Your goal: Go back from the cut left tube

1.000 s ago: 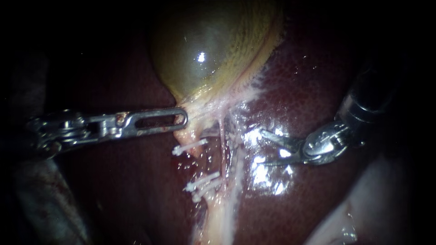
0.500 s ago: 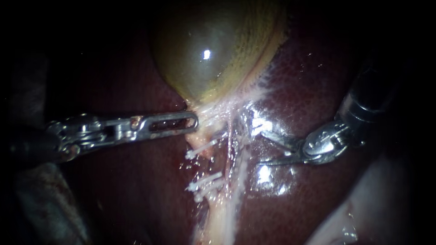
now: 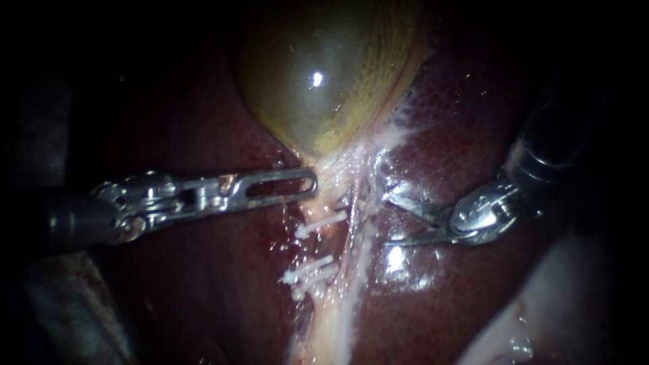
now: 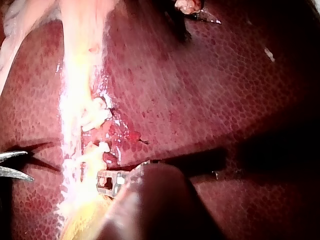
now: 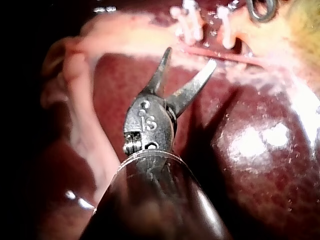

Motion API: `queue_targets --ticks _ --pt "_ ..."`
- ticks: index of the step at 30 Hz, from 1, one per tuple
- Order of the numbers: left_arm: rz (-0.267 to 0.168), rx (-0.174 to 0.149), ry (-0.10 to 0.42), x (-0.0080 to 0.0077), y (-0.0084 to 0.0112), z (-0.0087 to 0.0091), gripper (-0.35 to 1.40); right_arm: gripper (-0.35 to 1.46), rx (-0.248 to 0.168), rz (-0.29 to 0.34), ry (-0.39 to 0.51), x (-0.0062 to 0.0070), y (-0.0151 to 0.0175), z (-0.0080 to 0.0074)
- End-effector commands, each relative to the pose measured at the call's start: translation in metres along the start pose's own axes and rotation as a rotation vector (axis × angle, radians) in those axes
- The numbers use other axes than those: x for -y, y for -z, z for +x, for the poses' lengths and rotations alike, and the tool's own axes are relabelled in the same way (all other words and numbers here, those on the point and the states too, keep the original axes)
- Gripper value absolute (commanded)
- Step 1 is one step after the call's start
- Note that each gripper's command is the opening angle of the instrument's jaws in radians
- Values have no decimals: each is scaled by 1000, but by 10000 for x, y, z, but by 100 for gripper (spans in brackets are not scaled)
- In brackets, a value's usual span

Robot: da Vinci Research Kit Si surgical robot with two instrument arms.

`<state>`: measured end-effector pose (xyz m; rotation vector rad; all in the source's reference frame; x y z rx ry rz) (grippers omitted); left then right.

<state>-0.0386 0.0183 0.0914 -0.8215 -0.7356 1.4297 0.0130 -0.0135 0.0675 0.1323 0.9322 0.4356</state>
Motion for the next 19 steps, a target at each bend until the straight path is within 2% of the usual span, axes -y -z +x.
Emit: queue_targets --ticks 1,19 --pt "-1 -1 0 0 0 0 -35 133 0 0 0 0 0 0" --pt "-1 -1 1 0 0 1 -35 133 0 0 0 0 -1 0"
